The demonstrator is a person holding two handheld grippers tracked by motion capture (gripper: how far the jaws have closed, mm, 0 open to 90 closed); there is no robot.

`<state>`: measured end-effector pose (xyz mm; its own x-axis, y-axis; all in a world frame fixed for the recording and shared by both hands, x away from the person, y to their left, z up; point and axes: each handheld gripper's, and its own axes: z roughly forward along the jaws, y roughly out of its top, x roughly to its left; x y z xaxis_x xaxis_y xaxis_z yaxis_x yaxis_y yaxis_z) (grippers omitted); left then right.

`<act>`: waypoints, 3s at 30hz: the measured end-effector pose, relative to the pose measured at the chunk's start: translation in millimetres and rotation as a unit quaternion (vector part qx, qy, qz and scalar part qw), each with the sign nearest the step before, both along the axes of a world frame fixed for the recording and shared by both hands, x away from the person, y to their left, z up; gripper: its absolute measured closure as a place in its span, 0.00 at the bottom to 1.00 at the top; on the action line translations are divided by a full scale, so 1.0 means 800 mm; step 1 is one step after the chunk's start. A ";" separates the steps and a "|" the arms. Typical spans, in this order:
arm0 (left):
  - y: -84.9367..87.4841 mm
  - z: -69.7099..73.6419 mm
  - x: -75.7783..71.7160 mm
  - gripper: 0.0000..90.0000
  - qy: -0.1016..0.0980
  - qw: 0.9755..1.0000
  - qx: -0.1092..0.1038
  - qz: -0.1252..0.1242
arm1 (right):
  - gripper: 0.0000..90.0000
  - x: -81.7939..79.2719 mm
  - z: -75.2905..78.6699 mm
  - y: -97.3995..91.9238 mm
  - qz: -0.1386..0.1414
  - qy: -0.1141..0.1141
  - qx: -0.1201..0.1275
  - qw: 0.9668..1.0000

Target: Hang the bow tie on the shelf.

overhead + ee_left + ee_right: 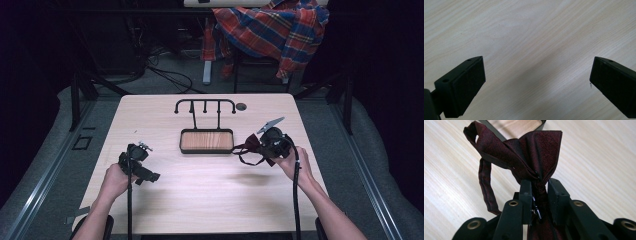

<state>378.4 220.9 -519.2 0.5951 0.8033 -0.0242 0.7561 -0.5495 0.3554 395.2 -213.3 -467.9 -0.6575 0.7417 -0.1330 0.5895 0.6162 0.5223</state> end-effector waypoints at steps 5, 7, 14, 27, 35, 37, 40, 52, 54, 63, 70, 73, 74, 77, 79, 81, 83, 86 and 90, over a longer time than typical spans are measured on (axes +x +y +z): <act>0.001 0.001 0.000 0.00 0.000 1.000 0.001 0.001 | 0.83 0.005 0.009 0.006 0.001 -0.017 0.008 1.000; 0.002 0.000 0.000 0.00 0.000 1.000 0.000 0.002 | 0.83 0.008 0.013 0.009 0.002 -0.025 0.010 1.000; 0.000 0.000 0.000 0.00 -0.001 1.000 0.000 -0.001 | 0.83 0.014 0.024 0.015 0.004 -0.034 0.015 0.999; 0.002 0.001 -0.001 0.00 -0.001 1.000 -0.001 0.002 | 0.83 0.024 0.048 0.022 0.000 -0.056 0.032 0.998; 0.002 0.000 -0.001 0.00 0.000 1.000 -0.001 0.003 | 0.83 0.031 0.065 0.030 0.004 -0.073 0.044 0.996; 0.001 0.000 -0.002 0.00 -0.001 1.000 0.001 0.003 | 0.83 0.035 0.069 0.034 0.005 -0.078 0.046 0.996; 0.002 0.000 -0.001 0.00 0.000 1.000 0.000 0.002 | 0.83 0.041 0.076 0.038 0.002 -0.084 0.048 0.995; 0.002 0.000 -0.002 0.00 -0.002 1.000 -0.001 0.001 | 0.83 0.058 0.086 0.037 -0.024 -0.091 0.050 0.994; 0.002 0.000 -0.002 0.00 -0.002 1.000 0.000 0.001 | 0.83 0.059 0.086 0.034 -0.030 -0.093 0.053 0.994; 0.003 0.001 -0.002 0.00 -0.001 1.000 0.001 0.001 | 0.83 0.070 0.085 0.034 -0.043 -0.091 0.060 0.993; 0.003 0.001 -0.001 0.00 0.000 1.000 0.001 0.000 | 0.83 0.075 0.090 0.041 -0.041 -0.089 0.064 0.993; 0.003 0.001 -0.002 0.00 0.000 1.000 0.001 0.000 | 0.83 0.078 0.090 0.045 -0.042 -0.084 0.054 0.994; 0.003 0.001 -0.002 0.00 -0.001 1.000 0.000 0.000 | 0.83 0.080 0.089 0.046 -0.042 -0.083 0.050 0.994; 0.003 0.001 -0.002 0.00 -0.001 1.000 0.000 0.000 | 0.83 0.086 0.083 0.044 -0.045 -0.077 0.053 0.995; 0.004 0.001 -0.002 0.00 -0.001 1.000 -0.001 0.000 | 0.83 0.089 0.081 0.042 -0.049 -0.072 0.056 0.995; 0.003 0.001 -0.002 0.00 -0.001 1.000 -0.001 -0.001 | 0.83 0.091 0.079 0.042 -0.050 -0.072 0.058 0.994; 0.003 0.001 -0.002 0.00 -0.001 1.000 -0.001 0.000 | 0.83 0.093 0.077 0.042 -0.051 -0.071 0.059 0.994; 0.004 0.001 -0.001 0.00 -0.002 1.000 -0.002 0.001 | 0.83 0.099 0.073 0.042 -0.056 -0.066 0.068 0.994; 0.004 0.001 -0.001 0.00 0.000 1.000 -0.002 0.000 | 0.83 0.105 0.071 0.038 -0.064 -0.056 0.085 0.993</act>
